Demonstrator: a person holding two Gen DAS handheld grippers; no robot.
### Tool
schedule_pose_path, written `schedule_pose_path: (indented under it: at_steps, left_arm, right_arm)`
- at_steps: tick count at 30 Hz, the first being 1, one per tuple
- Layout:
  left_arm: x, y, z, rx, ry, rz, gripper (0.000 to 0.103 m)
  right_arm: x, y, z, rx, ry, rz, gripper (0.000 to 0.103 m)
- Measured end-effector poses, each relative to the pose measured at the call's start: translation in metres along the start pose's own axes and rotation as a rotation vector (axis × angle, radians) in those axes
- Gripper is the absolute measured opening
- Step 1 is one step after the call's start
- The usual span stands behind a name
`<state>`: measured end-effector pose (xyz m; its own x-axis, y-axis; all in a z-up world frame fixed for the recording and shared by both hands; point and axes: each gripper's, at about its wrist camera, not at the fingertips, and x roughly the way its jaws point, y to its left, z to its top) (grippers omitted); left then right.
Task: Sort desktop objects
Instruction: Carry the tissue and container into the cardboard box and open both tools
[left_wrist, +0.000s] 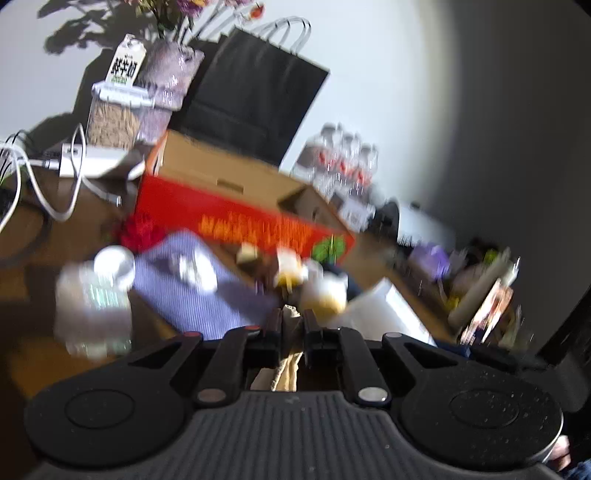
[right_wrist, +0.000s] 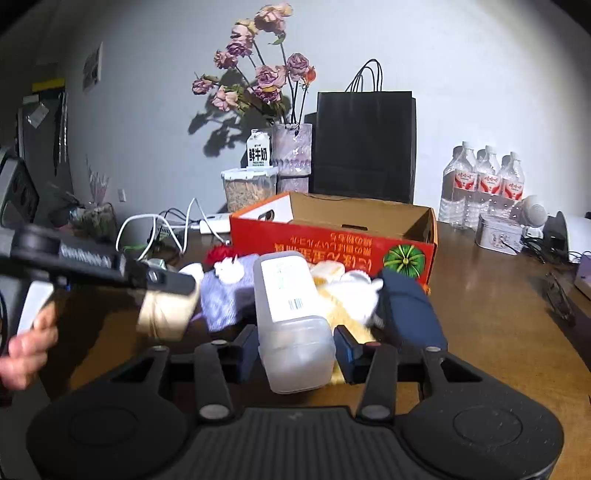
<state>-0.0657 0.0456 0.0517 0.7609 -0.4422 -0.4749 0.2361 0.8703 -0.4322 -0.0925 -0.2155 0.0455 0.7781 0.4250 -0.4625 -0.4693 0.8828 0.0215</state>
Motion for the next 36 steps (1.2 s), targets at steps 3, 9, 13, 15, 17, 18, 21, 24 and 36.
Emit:
schedule_pose_path:
  at_steps: [3, 9, 13, 15, 17, 18, 21, 24, 36]
  left_arm:
    - [0.001, -0.009, -0.026, 0.029, 0.031, 0.015, 0.01]
    - [0.006, -0.015, -0.049, 0.094, 0.061, 0.051, 0.012]
    - [0.009, -0.015, -0.055, 0.139, 0.083, 0.067, 0.025]
    - [0.007, -0.012, -0.056, 0.126, 0.079, 0.061, 0.045]
    - [0.005, -0.009, -0.056, 0.123, 0.077, 0.075, 0.044]
    - [0.006, -0.007, -0.056, 0.123, 0.082, 0.08, 0.042]
    - [0.009, -0.001, -0.055, 0.095, 0.096, 0.075, 0.01]
    - [0.009, 0.001, -0.052, 0.085, 0.087, 0.074, 0.008]
    - [-0.007, -0.003, 0.045, 0.129, -0.068, 0.004, 0.007]
  right_arm:
    - [-0.01, 0.013, -0.013, -0.02, 0.006, 0.01, 0.043]
    - [-0.006, 0.026, -0.027, -0.052, 0.07, -0.014, 0.043]
    - [-0.002, 0.024, -0.027, -0.032, 0.066, -0.023, 0.044]
    - [0.004, 0.023, -0.027, -0.024, 0.087, -0.011, 0.052]
    - [0.011, 0.02, -0.027, -0.006, 0.104, 0.012, 0.062]
    - [0.014, 0.019, -0.026, 0.003, 0.104, 0.017, 0.063]
    - [0.025, 0.019, -0.022, 0.019, 0.106, 0.031, 0.061]
    - [0.031, 0.02, -0.019, 0.03, 0.102, 0.028, 0.041]
    - [0.015, -0.016, 0.066, 0.033, -0.04, 0.039, 0.041]
